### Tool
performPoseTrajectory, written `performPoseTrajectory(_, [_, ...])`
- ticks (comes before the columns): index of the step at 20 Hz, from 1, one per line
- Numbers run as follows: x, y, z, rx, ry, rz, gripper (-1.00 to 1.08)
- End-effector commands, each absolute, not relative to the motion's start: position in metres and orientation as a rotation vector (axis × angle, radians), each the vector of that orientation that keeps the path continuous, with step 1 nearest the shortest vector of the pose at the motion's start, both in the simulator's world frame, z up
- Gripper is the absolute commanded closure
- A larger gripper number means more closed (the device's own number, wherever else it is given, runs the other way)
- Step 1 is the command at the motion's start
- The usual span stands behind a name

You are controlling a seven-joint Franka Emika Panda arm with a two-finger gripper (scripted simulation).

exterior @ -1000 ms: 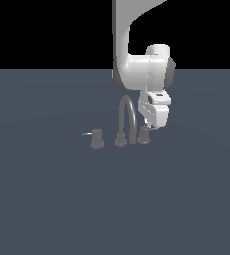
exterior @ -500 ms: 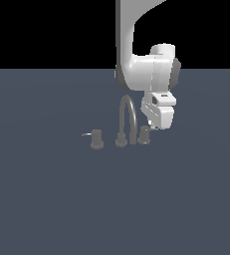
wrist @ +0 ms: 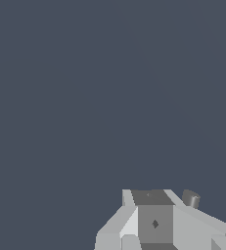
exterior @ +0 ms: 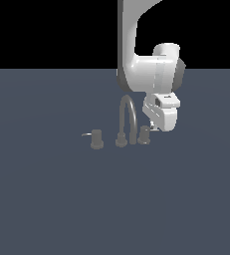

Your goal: Turn on the faucet by rotating a designated handle.

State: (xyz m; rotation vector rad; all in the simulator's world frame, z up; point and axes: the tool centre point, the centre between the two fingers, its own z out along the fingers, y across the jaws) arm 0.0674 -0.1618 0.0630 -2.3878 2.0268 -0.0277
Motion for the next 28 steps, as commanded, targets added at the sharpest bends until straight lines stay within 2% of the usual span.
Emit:
performPoseTrajectory(1, [0.054,-0.161,0.063,-2.39,2.034,-0.005,1.08])
performPoseTrajectory(9, [0.028,-0.164,0.063,-2.388,2.041,0.0,1.08])
performPoseTrajectory(11, [0.039,-0.165,0.063,-2.388,2.033,-0.028,1.08])
performPoseTrajectory(24, [0.003,-0.134,0.063,-2.388,2.042,0.0,1.08])
performPoseTrajectory(26, [0.005,-0.152,0.063,-2.369,2.07,-0.019,1.08])
performPoseTrajectory(28, [0.005,-0.138,0.063,-2.374,2.063,-0.014,1.08])
